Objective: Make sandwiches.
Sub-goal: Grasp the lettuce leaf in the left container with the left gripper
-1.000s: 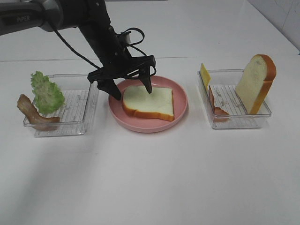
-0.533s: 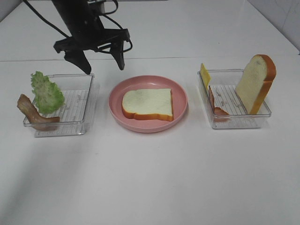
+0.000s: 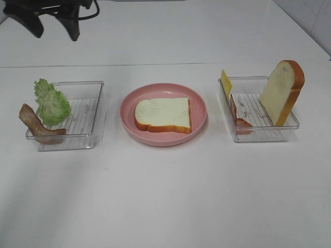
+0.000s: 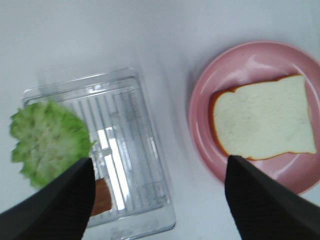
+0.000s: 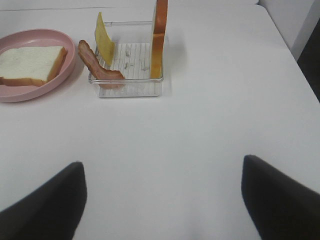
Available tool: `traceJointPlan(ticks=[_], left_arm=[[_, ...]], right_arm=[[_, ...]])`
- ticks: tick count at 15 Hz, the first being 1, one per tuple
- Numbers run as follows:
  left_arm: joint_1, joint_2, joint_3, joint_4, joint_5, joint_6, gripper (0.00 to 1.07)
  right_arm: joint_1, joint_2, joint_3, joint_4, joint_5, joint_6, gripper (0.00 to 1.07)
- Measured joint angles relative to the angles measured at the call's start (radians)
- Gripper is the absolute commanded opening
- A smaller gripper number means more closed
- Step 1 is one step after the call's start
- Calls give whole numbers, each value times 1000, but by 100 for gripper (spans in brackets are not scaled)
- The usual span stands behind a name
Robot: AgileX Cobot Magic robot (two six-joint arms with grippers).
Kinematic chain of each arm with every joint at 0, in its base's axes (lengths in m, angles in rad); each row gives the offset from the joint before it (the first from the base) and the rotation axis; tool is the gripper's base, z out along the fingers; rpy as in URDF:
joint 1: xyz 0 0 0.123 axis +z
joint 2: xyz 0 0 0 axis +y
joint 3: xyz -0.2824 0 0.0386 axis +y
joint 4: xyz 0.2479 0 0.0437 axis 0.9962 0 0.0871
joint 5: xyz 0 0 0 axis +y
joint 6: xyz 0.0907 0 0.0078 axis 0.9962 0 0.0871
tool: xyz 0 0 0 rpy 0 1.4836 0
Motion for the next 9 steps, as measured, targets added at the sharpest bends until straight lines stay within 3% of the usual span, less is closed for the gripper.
traceJointPlan(ticks=[4, 9], left_arm=[[87, -109, 250, 78, 9, -77, 65], [144, -32, 304, 42, -83, -77, 66]], right_arm=[[0, 0, 0, 0, 0, 0, 80], [0, 0, 0, 0, 0, 0, 80]])
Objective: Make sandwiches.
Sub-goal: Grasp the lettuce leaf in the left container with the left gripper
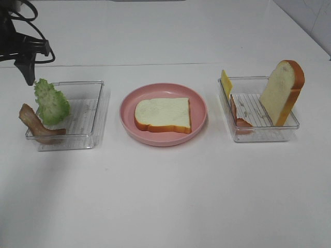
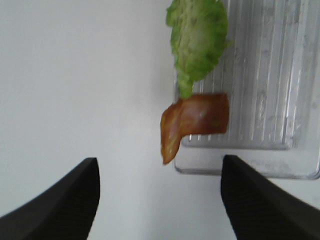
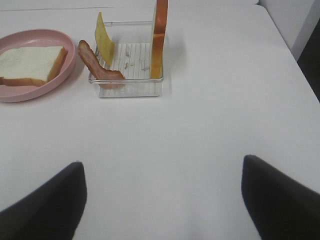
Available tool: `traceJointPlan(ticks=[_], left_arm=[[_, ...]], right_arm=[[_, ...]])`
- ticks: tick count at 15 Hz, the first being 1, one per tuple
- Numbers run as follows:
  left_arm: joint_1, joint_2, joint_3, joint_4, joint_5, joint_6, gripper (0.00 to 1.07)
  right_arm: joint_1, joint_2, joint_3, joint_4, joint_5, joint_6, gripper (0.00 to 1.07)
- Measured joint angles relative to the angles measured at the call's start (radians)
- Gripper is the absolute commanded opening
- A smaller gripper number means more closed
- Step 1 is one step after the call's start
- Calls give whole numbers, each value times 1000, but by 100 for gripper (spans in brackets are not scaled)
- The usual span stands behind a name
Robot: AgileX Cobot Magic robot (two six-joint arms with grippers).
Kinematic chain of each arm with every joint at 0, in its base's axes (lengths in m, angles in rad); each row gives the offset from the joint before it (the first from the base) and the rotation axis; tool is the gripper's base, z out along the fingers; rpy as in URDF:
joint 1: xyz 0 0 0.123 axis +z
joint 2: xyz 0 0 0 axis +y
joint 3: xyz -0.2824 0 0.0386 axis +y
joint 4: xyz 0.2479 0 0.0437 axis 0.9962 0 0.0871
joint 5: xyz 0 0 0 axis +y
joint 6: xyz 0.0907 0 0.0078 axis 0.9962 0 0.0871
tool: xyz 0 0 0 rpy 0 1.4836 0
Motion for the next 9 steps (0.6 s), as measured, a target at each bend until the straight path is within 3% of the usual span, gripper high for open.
traceJointPlan(ticks=[3, 9], left_arm=[[0, 86, -5, -11, -141, -2, 66], [0, 223, -104, -10, -218, -3, 66]], right_arm=[[0, 0, 0, 0, 0, 0, 80], [0, 0, 0, 0, 0, 0, 80]])
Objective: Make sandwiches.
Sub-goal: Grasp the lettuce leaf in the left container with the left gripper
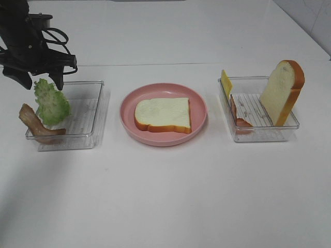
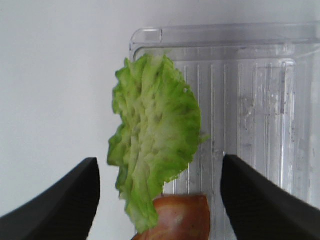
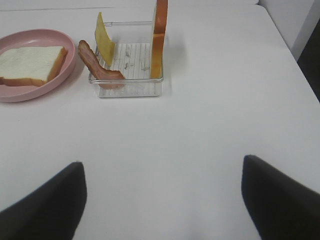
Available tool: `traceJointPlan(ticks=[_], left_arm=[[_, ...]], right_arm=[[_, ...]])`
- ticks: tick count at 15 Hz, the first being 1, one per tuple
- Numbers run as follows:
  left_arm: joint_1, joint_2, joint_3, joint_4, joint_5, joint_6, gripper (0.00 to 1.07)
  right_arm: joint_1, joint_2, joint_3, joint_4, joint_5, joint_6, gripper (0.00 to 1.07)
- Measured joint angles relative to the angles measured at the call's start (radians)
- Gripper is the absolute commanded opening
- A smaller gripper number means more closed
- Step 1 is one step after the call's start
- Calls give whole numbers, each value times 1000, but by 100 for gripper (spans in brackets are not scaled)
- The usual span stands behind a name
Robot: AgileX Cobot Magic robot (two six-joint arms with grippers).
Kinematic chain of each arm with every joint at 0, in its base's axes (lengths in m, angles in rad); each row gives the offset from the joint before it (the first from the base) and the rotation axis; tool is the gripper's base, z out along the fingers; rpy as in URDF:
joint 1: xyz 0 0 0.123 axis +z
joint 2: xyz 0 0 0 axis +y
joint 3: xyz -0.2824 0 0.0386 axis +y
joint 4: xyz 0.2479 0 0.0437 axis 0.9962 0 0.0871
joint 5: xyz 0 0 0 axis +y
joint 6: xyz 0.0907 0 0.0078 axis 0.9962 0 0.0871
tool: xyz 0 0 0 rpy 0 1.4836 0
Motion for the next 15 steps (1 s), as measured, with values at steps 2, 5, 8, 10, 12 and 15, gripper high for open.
traceJointPlan(ticks=[2, 5, 8, 10, 12, 15], left_arm=[[8, 28, -16, -2, -9, -1, 66], [37, 47, -18, -6, -24, -15, 65], [42, 51, -18, -16, -35, -4, 57], [42, 66, -18, -28, -42, -1, 42], [42, 67, -18, -28, -53, -1, 21], [42, 67, -18, -28, -55, -1, 0]], right_arm=[[0, 0, 0, 0, 0, 0, 80], [0, 0, 0, 0, 0, 0, 80], [0, 0, 0, 0, 0, 0, 80], [0, 0, 0, 0, 0, 0, 80], [0, 0, 0, 0, 0, 0, 80], [0, 0, 0, 0, 0, 0, 80]])
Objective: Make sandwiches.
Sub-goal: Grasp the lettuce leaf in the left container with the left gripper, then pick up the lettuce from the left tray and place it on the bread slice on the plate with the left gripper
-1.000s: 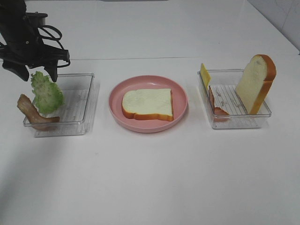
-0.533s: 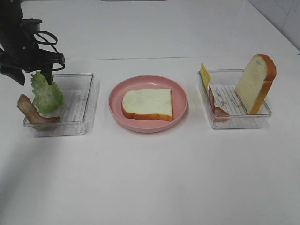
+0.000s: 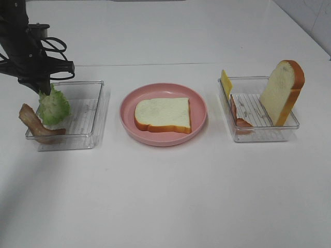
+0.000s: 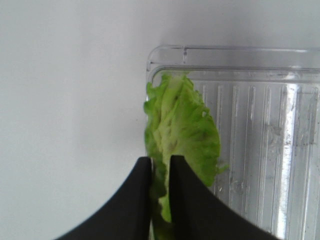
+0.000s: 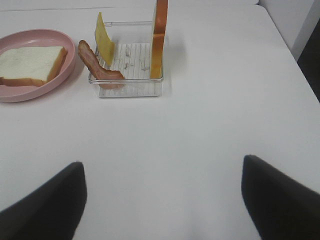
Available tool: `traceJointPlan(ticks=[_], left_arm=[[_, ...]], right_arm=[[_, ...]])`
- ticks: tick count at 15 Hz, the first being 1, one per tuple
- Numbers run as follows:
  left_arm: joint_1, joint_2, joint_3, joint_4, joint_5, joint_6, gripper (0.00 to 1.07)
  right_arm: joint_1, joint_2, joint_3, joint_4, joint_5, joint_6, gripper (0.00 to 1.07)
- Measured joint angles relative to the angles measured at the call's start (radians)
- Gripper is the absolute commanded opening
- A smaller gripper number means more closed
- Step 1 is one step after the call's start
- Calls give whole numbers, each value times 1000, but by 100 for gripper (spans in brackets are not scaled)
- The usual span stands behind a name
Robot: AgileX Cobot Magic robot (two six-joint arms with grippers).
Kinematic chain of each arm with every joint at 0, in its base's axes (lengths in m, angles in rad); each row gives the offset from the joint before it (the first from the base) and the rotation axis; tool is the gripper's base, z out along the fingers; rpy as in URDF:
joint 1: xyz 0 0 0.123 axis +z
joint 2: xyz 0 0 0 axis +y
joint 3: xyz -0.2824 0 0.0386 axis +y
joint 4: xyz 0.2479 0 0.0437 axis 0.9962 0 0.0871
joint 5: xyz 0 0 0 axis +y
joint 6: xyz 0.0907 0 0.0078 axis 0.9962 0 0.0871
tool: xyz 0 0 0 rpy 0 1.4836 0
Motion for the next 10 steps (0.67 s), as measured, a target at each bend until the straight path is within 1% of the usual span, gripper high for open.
traceJointPlan(ticks=[6, 9, 10], left_arm=[[0, -2, 0, -11, 1, 0, 0], [0, -48, -30, -95, 5, 34, 0], [0, -64, -46, -137, 5, 57, 0]], right_arm=[[0, 0, 0, 0, 0, 0, 80], [0, 0, 0, 0, 0, 0, 80], [0, 0, 0, 0, 0, 0, 80]])
